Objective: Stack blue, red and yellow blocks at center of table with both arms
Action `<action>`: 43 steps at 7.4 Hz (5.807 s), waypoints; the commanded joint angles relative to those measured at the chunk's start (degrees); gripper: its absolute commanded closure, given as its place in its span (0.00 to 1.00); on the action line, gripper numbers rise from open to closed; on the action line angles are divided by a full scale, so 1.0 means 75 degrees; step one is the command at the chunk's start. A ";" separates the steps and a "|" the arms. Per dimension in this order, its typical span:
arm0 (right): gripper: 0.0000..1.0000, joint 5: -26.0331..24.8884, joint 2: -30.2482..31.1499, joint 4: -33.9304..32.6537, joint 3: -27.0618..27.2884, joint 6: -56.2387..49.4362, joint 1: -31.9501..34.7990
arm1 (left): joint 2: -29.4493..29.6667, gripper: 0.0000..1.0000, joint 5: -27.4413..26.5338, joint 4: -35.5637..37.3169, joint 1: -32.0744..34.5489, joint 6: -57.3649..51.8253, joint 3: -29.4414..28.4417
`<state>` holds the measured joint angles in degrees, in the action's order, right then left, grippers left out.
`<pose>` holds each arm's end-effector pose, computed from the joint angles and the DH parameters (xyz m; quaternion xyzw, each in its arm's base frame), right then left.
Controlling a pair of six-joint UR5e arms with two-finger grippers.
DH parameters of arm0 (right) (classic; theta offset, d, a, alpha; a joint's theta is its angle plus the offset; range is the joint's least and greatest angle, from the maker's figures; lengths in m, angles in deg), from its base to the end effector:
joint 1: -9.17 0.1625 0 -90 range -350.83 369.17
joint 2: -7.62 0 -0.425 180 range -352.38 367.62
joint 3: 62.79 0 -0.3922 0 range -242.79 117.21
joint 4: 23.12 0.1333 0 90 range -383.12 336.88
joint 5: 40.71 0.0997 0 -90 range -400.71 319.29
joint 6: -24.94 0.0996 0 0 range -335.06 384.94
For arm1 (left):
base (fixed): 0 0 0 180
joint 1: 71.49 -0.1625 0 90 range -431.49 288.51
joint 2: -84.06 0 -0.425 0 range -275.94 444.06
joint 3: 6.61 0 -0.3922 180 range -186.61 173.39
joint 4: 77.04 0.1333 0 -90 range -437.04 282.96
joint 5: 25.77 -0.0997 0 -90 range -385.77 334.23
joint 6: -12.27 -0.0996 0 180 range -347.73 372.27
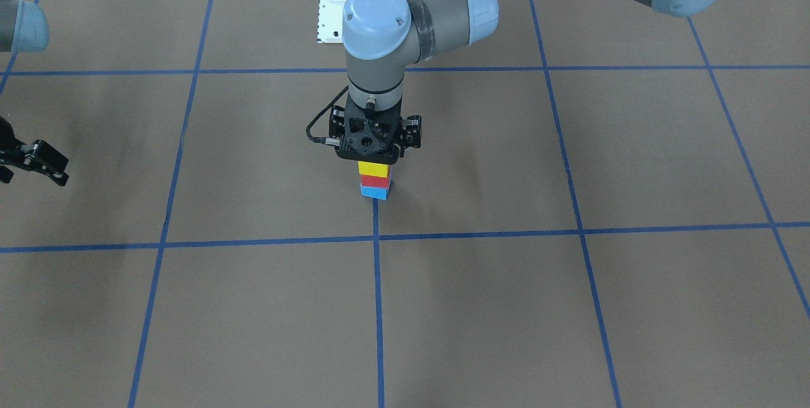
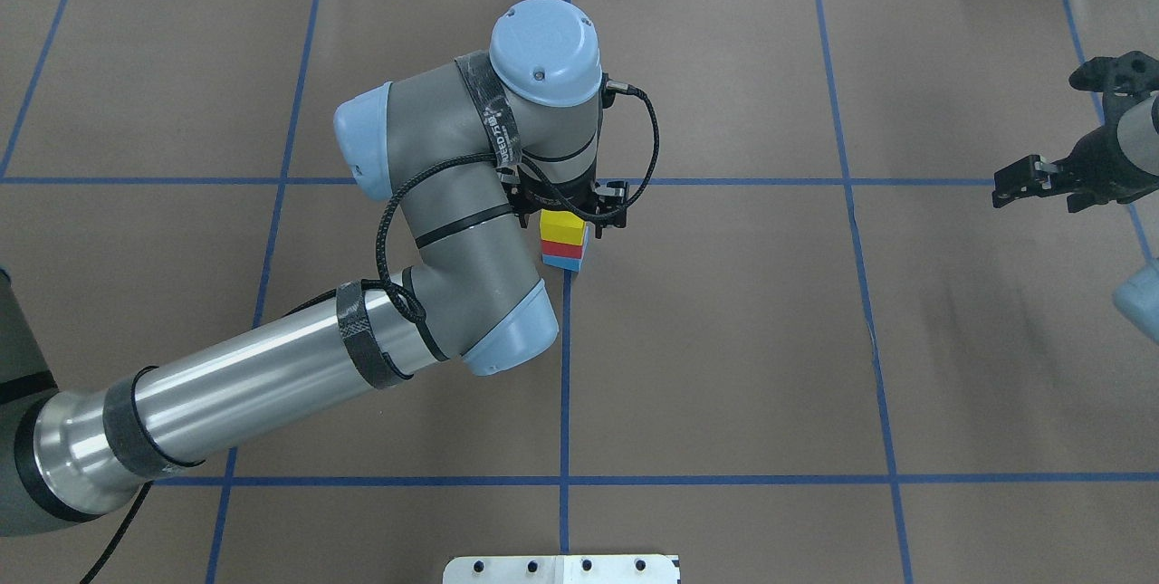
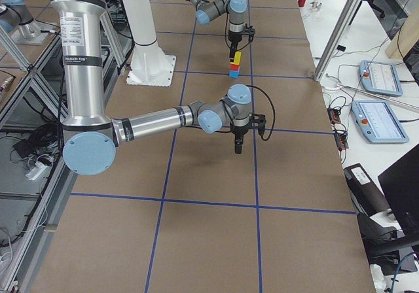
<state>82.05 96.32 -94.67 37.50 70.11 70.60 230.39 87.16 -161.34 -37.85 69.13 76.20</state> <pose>-0.1799 -0.4965 0.5312 0.0355 -0.3671 0.0614 0.9275 0.5685 -0.4918 0.0996 0.0454 0.4044 0.0696 0.9108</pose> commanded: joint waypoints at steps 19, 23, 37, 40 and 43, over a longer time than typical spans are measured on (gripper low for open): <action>0.00 0.1374 -0.0554 -0.2332 -0.0516 -0.5356 0.2836 | -0.6233 0.00 0.3529 -0.0502 0.7186 -0.7781 0.0759; 0.00 0.1408 -0.0484 -0.2320 -0.0481 -0.5309 0.2824 | -0.6407 0.00 0.3470 -0.0490 0.7174 -0.7758 0.1109; 0.00 0.1467 -0.0460 -0.2332 -0.0586 -0.5215 0.2824 | -0.6397 0.00 0.3552 -0.0525 0.7080 -0.7793 0.1333; 0.00 0.1502 -0.0355 -0.2309 -0.0551 -0.5215 0.2824 | -0.6397 0.00 0.3552 -0.0525 0.7069 -0.7793 0.1345; 0.00 0.1526 -0.0296 -0.2239 -0.0540 -0.5215 0.2824 | -0.6385 0.00 0.3552 -0.0548 0.7057 -0.7804 0.1357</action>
<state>93.43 94.04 -111.67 33.38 31.00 91.79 182.44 113.83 -165.36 15.12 10.67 86.32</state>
